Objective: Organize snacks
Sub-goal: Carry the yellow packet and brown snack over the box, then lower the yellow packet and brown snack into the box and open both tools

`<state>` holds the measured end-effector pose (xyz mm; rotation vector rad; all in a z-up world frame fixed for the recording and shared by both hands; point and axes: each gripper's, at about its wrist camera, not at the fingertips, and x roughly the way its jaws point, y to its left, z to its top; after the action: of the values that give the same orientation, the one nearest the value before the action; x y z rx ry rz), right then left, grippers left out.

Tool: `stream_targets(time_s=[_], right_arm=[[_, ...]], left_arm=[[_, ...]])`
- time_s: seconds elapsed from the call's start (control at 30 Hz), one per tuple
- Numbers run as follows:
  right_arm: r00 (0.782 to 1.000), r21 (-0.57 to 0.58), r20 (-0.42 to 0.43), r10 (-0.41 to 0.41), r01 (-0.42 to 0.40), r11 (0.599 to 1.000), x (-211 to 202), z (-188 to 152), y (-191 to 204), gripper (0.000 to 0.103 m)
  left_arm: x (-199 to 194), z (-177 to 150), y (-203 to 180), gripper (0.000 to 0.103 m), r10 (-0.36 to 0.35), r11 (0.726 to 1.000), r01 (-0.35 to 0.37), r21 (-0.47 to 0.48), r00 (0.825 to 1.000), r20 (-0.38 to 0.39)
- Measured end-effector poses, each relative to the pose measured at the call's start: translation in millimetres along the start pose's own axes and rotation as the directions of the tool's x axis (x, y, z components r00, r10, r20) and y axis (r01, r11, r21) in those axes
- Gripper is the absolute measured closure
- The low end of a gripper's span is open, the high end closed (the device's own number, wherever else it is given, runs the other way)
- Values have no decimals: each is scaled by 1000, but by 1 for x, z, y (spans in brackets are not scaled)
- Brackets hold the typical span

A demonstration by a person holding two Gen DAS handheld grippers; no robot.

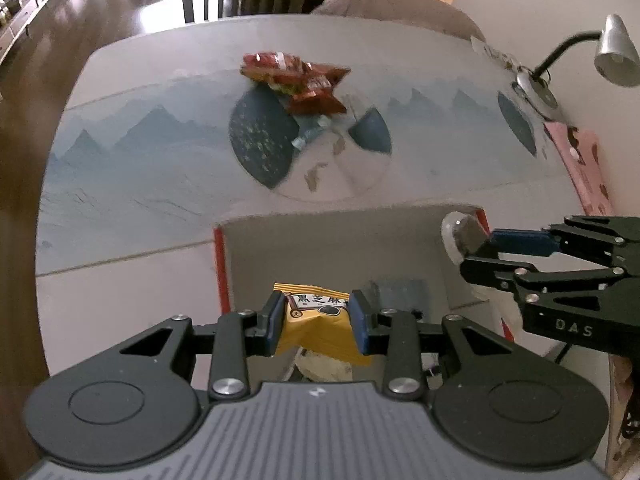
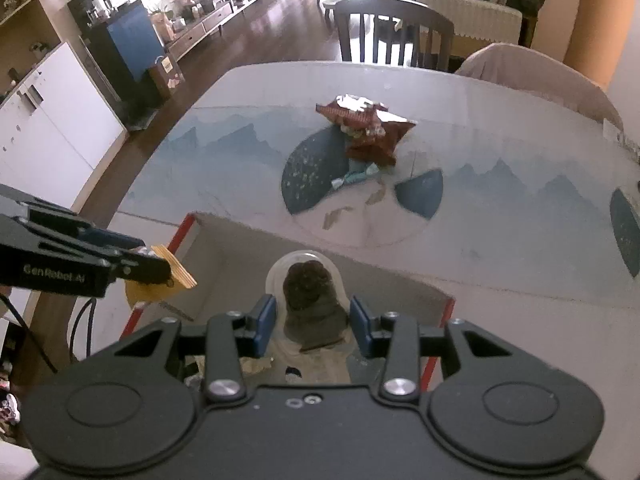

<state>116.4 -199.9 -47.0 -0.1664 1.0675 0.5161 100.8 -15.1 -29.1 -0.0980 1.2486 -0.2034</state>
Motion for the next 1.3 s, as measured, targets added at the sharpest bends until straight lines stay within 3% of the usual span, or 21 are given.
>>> stream_targets(time_s=[0.63, 1.3], right_arm=[[991, 23, -130, -14, 17, 1000, 51, -44, 8, 64], [978, -8, -203, -47, 46, 999, 87, -56, 15, 64]], left_arm=[[54, -21, -19, 69, 9, 999, -7, 39, 997, -70], [105, -15, -19, 69, 69, 997, -65, 30, 987, -147]])
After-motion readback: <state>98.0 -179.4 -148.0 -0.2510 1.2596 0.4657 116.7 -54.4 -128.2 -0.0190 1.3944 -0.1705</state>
